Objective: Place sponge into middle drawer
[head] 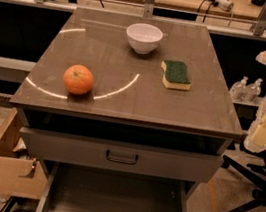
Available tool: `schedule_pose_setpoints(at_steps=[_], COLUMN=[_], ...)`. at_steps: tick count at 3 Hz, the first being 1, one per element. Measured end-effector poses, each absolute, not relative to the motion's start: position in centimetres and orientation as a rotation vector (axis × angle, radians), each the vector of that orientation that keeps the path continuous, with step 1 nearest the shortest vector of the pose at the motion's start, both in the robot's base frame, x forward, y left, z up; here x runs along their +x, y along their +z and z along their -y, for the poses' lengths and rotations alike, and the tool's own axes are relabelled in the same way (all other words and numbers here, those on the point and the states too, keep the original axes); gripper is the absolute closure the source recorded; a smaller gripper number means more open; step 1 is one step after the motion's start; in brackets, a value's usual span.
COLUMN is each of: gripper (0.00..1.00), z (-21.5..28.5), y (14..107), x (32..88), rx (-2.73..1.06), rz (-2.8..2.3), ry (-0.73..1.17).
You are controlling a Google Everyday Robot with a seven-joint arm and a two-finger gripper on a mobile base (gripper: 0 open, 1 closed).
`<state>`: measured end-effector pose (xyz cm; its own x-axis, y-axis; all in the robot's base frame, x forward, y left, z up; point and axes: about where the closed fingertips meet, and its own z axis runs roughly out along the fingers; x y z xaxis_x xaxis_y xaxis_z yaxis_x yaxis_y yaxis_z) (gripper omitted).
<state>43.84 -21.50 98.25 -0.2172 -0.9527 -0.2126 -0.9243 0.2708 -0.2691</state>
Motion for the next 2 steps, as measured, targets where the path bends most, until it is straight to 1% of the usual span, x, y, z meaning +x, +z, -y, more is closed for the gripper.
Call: schedule_pose_setpoints(at_steps=[1,2], gripper=[0.00,0.00], z=[21.5,21.6], y=[98.3,98.0], x=[44.1,47.4], rx=[-1.699,-1.571], rz=[-2.220,-2.298], ry=[-0.123,-0.119])
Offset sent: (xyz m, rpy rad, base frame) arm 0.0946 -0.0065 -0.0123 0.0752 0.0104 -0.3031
